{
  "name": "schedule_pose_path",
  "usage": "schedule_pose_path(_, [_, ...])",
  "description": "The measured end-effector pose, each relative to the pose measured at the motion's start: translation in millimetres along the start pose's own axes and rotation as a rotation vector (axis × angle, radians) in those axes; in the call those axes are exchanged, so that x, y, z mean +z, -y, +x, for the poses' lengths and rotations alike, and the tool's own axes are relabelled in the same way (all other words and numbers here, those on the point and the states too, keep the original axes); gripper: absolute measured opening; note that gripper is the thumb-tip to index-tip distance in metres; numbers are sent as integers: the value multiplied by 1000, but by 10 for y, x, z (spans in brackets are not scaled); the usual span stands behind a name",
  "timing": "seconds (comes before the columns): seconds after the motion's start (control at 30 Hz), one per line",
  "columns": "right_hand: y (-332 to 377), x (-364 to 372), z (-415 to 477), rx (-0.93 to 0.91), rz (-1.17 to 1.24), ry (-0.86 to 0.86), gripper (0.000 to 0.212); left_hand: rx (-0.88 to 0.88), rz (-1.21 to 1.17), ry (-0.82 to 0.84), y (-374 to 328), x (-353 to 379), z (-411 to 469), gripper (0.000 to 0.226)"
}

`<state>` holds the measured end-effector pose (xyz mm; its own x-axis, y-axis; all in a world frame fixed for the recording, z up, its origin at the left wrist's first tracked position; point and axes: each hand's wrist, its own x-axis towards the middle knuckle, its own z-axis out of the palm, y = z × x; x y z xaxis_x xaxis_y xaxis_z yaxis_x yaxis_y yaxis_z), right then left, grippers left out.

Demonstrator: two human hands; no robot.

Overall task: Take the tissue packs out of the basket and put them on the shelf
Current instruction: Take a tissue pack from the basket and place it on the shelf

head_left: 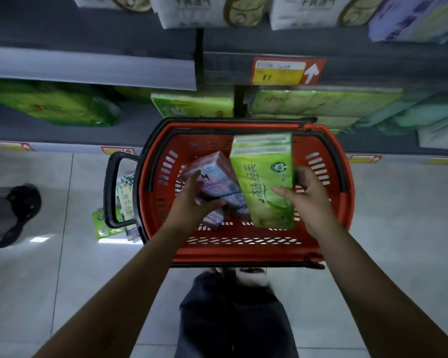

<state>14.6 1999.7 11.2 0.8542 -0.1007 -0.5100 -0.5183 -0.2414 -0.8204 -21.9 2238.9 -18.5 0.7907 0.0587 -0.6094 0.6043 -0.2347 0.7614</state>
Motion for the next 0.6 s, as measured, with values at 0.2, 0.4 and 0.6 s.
schedule_pose_path(0.2, [556, -157, -375, 82, 432, 15, 43, 13, -50, 58, -451, -58, -401, 100])
schedule_pose_path(0.4, [1148, -317, -902, 79, 760, 61, 51, 31, -264, 24, -944, -182, -887, 85])
schedule_pose_path(0.6, [1665, -432, -1432, 164, 987, 7, 49, 83, -423, 0, -1568, -440, -1521, 80])
